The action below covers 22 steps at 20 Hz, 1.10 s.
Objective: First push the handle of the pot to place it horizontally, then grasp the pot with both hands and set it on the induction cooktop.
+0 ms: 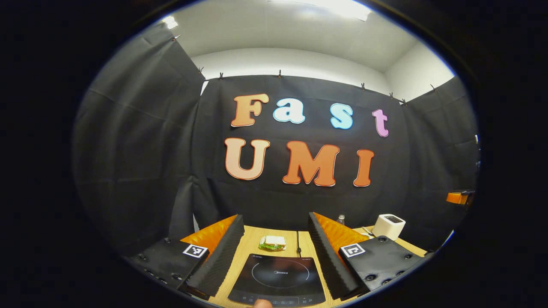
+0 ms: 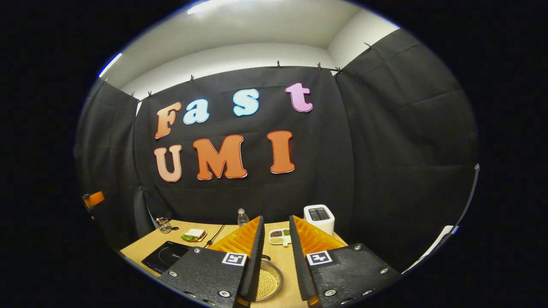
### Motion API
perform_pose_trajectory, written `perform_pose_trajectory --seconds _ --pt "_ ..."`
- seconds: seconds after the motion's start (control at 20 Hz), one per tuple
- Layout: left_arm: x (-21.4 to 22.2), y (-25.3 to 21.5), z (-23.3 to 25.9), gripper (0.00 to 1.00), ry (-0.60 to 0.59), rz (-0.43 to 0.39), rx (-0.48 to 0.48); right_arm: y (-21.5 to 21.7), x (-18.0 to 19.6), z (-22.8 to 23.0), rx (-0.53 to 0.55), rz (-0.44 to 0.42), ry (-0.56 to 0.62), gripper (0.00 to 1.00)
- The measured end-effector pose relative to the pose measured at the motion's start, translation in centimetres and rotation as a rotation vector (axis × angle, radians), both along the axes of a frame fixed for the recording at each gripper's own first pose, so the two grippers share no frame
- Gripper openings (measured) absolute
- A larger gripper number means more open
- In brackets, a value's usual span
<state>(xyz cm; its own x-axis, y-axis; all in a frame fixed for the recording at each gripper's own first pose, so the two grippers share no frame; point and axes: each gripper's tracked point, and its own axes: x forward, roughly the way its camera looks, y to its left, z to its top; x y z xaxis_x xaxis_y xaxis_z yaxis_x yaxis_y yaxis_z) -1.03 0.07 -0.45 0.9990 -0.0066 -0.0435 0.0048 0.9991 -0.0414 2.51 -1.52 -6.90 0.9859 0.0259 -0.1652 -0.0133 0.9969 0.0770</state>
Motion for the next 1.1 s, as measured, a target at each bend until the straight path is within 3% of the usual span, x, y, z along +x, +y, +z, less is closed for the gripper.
perform_pose_trajectory --seconds 0.05,0.1,0.25,0.3,0.8,1.1 --pt "0.0 0.2 0.0 0.98 0.002 0.004 -0.003 0.1 0.1 -0.5 0.004 -0.004 0.01 0.36" --pt "0.0 0.3 0.0 0.98 0.002 0.008 -0.003 0.1 0.3 -0.9 0.008 -0.007 0.017 0.2" --pt "0.0 1.1 0.0 0.98 -0.002 0.024 -0.003 0.4 0.7 -2.4 -0.006 -0.008 0.048 0.1" --pt "0.0 1.2 -0.2 0.97 -0.002 0.028 -0.004 0.6 0.5 -2.9 -0.007 -0.004 0.06 0.01" --pt "0.7 2.9 -2.0 0.98 0.042 0.055 -0.032 5.4 0.3 -11.5 -0.034 0.115 0.262 0.0" --pt "1.0 3.8 -3.0 0.98 0.07 0.073 -0.039 7.9 -1.8 -17.0 -0.07 0.197 0.396 0.0"
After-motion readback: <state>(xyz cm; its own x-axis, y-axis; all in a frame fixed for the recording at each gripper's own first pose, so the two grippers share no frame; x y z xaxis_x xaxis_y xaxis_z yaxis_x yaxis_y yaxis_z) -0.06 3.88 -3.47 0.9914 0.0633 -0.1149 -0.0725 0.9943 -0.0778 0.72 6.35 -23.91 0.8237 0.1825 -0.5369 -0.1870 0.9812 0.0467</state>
